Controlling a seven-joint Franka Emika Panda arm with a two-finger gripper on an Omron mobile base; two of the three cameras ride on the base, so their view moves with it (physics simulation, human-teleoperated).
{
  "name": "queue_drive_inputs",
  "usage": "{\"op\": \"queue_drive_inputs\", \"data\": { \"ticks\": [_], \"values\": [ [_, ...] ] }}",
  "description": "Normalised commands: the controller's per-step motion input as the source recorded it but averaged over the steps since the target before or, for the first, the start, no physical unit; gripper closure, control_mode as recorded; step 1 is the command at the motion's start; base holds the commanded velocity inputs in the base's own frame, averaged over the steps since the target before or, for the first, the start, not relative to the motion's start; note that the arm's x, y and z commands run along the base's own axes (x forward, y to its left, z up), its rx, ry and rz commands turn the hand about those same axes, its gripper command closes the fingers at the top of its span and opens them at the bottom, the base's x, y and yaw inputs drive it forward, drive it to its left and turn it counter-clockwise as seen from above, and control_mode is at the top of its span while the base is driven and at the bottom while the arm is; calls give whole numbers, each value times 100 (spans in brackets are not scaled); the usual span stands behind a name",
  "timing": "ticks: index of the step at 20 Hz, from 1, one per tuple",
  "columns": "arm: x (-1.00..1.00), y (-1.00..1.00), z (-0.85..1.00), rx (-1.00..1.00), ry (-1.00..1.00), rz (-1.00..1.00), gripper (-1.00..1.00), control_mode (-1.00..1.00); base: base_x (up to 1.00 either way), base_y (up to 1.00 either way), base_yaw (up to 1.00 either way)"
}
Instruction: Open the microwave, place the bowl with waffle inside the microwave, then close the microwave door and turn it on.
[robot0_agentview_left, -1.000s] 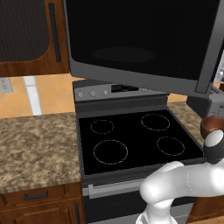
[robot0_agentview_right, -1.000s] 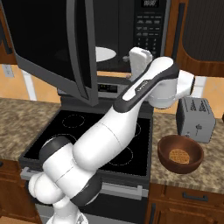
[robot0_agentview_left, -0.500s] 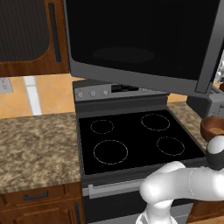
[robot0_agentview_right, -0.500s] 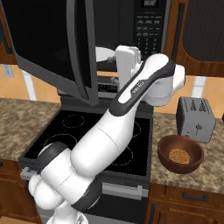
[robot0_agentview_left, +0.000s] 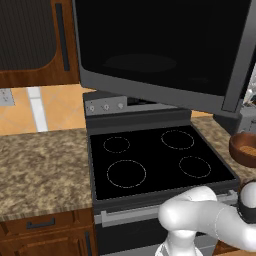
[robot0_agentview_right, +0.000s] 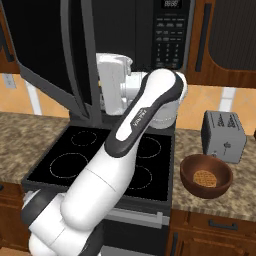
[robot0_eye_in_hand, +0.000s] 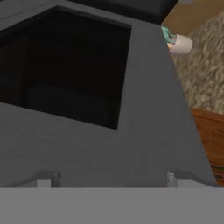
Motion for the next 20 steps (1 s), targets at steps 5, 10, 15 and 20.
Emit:
{"op": "queue_drive_inputs", "data": {
  "ticks": [5,10,15,20],
  "values": [
    [-100,80,12,0,0,19,-100,-100,0,0,0],
    [-85,99,14,0,1,14,-100,-100,0,0,0],
    [-83,99,12,0,1,8,-100,-100,0,0,0],
    [-90,86,9,0,0,0,-100,-100,0,0,0]
  ]
}}
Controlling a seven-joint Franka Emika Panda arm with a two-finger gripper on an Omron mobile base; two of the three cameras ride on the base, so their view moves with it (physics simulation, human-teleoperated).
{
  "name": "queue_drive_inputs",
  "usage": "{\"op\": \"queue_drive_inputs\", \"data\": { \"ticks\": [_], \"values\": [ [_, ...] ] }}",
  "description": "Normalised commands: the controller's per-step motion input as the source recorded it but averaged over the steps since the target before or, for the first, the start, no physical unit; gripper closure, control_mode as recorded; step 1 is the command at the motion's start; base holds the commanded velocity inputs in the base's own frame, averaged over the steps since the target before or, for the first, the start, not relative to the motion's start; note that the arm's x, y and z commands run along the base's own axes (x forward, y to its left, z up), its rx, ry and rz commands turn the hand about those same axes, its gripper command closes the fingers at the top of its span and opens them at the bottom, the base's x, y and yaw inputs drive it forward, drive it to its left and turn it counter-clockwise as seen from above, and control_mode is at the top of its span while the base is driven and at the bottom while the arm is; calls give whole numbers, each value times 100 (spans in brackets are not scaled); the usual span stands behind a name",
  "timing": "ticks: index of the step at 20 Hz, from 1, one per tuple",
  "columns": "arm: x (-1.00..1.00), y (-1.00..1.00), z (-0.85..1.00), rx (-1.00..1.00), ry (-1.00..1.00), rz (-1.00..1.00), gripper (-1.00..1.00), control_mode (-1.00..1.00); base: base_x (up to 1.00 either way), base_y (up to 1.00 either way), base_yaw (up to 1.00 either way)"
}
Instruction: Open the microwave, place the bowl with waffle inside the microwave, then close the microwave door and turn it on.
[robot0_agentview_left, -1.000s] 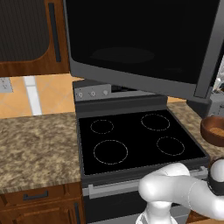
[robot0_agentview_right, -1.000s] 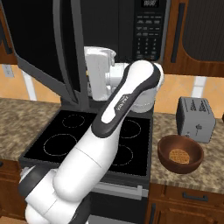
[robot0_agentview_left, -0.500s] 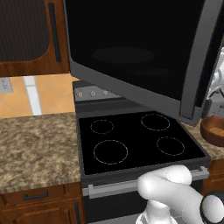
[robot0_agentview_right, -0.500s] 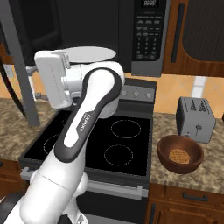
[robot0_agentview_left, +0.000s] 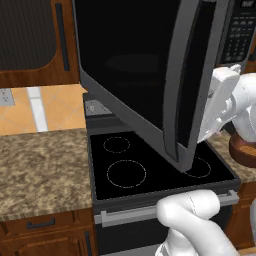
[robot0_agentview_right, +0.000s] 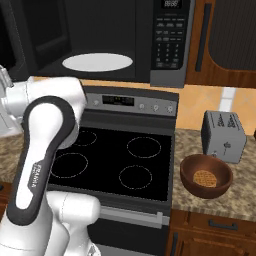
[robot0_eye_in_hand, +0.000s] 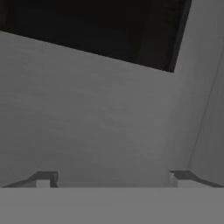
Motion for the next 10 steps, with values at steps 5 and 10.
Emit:
{"op": "queue_drive_inputs", "data": {
  "ticks": [5,10],
  "values": [
    [-69,76,16,0,0,-4,-100,-100,0,0,0],
    [-24,75,16,0,3,-13,-100,-100,0,0,0]
  ]
}}
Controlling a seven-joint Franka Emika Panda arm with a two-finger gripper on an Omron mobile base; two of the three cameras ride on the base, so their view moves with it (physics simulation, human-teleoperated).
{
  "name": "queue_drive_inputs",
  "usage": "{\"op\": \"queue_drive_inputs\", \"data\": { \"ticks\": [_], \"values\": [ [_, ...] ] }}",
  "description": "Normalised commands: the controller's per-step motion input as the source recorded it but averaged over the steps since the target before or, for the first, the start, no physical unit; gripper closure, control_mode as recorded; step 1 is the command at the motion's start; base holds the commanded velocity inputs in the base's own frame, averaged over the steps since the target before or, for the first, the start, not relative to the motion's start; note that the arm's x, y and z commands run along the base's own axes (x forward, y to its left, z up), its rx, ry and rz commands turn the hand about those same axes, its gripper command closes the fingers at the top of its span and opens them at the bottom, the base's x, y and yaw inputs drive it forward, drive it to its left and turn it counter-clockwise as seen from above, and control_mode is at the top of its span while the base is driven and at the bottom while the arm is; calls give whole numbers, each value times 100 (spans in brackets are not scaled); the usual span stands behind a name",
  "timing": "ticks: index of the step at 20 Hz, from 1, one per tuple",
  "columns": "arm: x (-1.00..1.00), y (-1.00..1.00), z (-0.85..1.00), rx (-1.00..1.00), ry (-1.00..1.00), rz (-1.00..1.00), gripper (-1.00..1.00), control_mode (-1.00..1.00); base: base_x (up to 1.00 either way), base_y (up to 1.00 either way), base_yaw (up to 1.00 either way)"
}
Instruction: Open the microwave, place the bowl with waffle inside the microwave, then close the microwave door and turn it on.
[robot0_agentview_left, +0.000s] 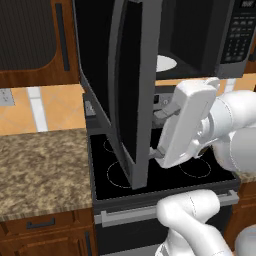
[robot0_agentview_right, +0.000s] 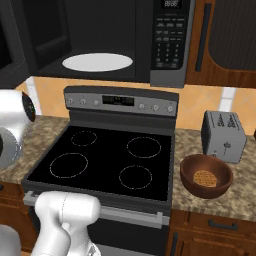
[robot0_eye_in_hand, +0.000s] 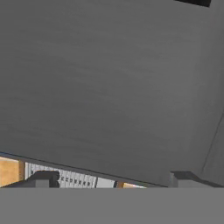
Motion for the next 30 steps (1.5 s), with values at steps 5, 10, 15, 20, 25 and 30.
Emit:
{"op": "queue_drive_inputs", "data": {
  "ticks": [5,10,15,20,25,30],
  "values": [
    [0,56,17,-1,12,-12,-100,-100,0,0,0],
    [27,13,5,0,12,-1,-100,-100,0,0,0],
    [31,32,-9,-7,8,0,-100,-100,0,0,0],
    [26,45,-15,-9,6,0,-100,-100,0,0,0],
    [-19,-26,-3,-2,0,-1,-100,-100,0,0,0],
    [-33,-98,4,0,-1,-8,-100,-100,0,0,0]
  ]
}}
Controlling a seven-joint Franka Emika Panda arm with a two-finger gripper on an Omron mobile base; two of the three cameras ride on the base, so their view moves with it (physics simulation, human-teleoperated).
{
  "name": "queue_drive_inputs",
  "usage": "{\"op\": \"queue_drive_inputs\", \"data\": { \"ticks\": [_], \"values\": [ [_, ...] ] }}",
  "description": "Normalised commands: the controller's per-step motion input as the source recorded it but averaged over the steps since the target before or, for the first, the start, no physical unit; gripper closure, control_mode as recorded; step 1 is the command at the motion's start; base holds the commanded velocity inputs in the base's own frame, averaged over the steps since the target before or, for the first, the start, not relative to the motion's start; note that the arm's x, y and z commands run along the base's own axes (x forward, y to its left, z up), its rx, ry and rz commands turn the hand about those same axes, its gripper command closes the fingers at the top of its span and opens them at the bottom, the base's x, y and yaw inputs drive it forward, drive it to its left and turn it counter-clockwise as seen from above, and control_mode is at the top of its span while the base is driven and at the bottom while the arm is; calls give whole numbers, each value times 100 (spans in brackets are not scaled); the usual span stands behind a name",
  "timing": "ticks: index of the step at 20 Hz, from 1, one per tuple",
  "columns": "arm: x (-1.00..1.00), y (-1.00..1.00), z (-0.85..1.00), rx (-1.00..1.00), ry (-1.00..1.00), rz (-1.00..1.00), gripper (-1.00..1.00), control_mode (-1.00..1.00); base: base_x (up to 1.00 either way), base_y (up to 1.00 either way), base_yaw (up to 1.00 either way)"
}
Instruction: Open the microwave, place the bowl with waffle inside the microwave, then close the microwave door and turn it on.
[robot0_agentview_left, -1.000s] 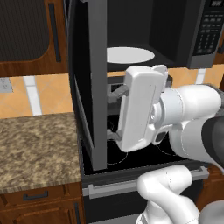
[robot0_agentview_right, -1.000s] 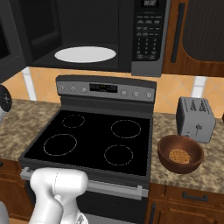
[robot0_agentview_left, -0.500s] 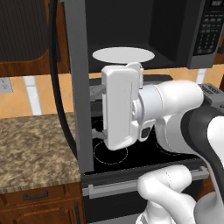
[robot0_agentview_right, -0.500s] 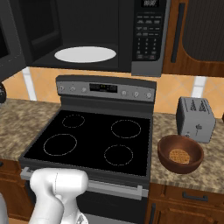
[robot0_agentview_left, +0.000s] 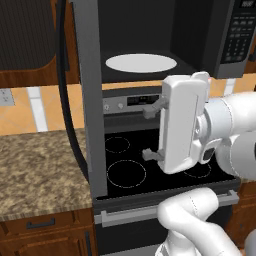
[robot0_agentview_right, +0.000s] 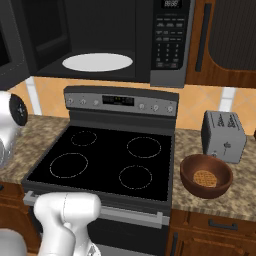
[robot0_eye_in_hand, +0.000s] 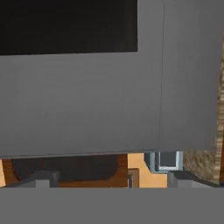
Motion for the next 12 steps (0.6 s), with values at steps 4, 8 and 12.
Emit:
{"op": "queue_drive_inputs", "data": {
  "ticks": [4,8,12],
  "values": [
    [-3,-100,3,0,0,-16,-100,-100,0,0,0],
    [13,-100,-9,-5,0,-19,-100,-100,0,0,0],
    [39,-100,-49,-12,0,-17,-100,-100,0,0,0]
  ]
}}
